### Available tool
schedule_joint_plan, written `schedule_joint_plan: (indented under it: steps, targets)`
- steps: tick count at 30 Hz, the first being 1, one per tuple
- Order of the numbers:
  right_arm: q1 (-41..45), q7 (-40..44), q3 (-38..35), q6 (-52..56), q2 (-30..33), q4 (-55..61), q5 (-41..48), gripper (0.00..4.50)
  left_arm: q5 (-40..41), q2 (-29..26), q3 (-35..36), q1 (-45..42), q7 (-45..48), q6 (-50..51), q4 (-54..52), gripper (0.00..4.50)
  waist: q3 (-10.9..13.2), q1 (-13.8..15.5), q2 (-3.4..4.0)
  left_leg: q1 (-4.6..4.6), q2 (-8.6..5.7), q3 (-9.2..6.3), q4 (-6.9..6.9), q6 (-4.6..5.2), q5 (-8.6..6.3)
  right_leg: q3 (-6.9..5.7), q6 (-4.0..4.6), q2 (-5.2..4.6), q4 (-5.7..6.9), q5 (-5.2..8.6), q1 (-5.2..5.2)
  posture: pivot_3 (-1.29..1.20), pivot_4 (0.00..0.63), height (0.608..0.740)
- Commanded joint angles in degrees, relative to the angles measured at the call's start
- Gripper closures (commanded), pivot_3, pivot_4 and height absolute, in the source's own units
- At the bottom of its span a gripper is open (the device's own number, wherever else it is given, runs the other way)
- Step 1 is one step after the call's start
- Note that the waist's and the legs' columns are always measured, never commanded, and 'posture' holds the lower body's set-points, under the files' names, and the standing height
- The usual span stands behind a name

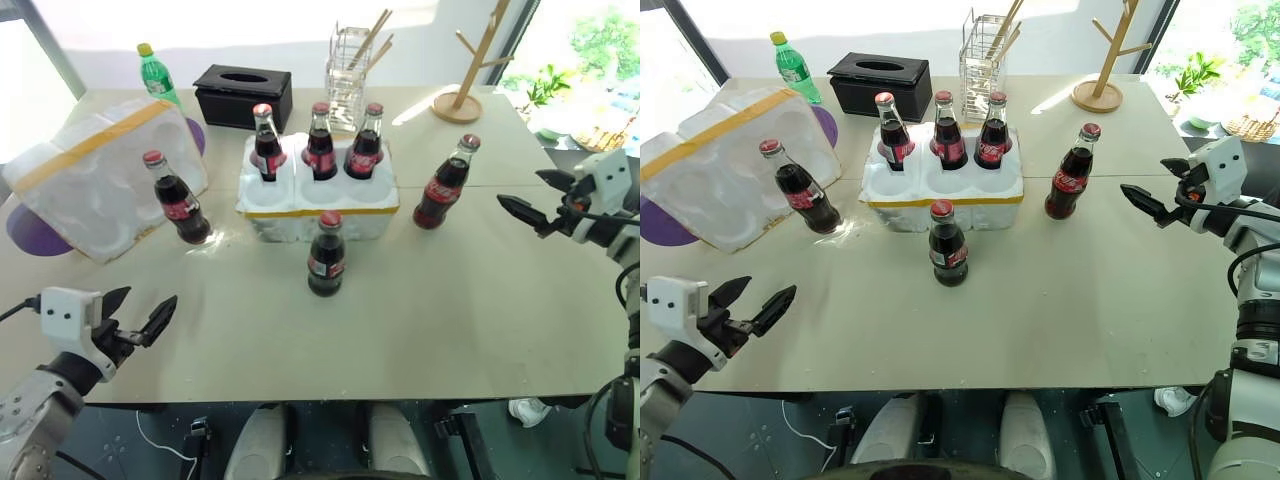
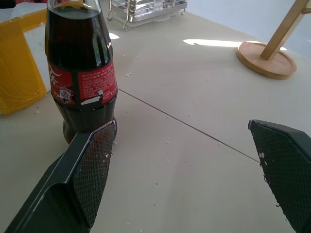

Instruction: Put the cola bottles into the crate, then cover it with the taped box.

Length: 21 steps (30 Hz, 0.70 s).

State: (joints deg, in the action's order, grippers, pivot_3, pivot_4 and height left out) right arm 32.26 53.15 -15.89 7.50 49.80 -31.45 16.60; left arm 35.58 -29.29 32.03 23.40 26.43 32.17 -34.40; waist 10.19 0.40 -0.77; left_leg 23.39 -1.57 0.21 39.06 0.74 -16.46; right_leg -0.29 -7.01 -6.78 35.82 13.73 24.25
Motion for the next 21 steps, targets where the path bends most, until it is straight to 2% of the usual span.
schedule_joint_plan:
  steps: [1,17,21]
  targets:
    - [0.9,0.0,-1.1,-0.7,0.5,0.9,0.6,0.00,-0.1,-0.9,-1.0,0.2,1.2,-0.8,-1.7,0.14,0.0,0.0,0.00,0.00,0.00,0.00,0.00,0.00,0.00,0.00,0.00,0.00,0.00,0.00,0.00,0.00,0.150,0.740]
    - [-0.5,0.2,-1.6,1.0,0.2,3.3,1.8,0.00,0.5,-0.8,0.7,-4.6,-1.9,0.4,2.0,0.14,0.0,0.1,0.01,0.00,0.00,0.00,0.00,0.00,0.00,0.00,0.00,0.01,0.01,-0.01,0.00,0.00,0.150,0.740]
    - [-0.3,3.1,-2.7,5.0,1.7,5.7,4.6,0.00,0.4,-1.4,0.9,-7.4,-2.2,-0.2,3.5,0.14,0.0,0.1,0.01,0.00,0.00,0.00,0.00,0.00,0.00,-0.01,-0.01,0.01,0.02,-0.01,0.00,0.00,0.150,0.740]
